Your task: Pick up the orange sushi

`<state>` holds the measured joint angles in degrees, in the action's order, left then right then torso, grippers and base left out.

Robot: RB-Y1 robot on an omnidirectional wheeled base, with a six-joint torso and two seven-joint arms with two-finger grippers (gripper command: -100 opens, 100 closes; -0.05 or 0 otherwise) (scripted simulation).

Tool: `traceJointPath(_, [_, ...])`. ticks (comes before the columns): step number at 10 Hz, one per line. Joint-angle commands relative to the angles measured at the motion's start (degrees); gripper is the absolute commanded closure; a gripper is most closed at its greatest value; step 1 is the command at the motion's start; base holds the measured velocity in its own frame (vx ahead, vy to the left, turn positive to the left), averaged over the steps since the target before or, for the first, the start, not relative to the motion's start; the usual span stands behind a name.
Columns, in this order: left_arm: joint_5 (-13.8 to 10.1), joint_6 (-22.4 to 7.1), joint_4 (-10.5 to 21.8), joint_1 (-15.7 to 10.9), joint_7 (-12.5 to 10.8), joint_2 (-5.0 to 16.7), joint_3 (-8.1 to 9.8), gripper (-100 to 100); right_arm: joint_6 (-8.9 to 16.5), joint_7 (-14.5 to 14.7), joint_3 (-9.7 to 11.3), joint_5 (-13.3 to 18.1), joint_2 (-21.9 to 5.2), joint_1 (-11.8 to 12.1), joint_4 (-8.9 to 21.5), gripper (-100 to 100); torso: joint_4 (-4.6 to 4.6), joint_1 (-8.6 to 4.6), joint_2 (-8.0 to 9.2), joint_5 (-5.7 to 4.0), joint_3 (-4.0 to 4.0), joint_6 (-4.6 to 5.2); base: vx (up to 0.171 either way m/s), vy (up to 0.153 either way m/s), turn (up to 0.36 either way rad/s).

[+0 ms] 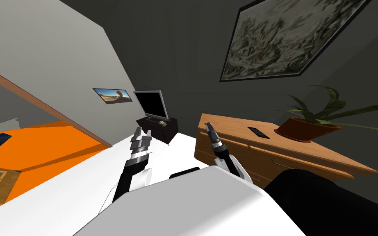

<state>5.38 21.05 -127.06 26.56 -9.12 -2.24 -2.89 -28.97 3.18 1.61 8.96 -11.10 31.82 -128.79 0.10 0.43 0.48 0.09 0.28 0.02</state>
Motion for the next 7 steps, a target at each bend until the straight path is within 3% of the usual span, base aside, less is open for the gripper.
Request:
traceJointPath(1, [0.0,0.0,0.0,0.0,0.0,0.0,0.00,0,-0.7,0.1,0.2,0.4,-1.7,0.9,0.5,-100,0.00,0.00,0.00,0.00,0.00,0.00,-0.099,0.108,-0.071])
traceJointPath(6, [0.0,0.0,0.0,0.0,0.0,0.0,0.00,0,-6.0,1.3,0.5,3.5,-10.6,4.4,8.0,-100,-0.02,0.03,-0.14,0.02,-0.07,-0.01,-0.103,0.116,-0.134])
traceJointPath(7, [0.0,0.0,0.0,0.0,0.0,0.0,0.00,0,-6.0,1.3,0.5,3.5,-12.1,4.4,8.8,-100,-0.01,0.15,-0.07,0.04,-0.03,0.00,-0.094,0.104,-0.068])
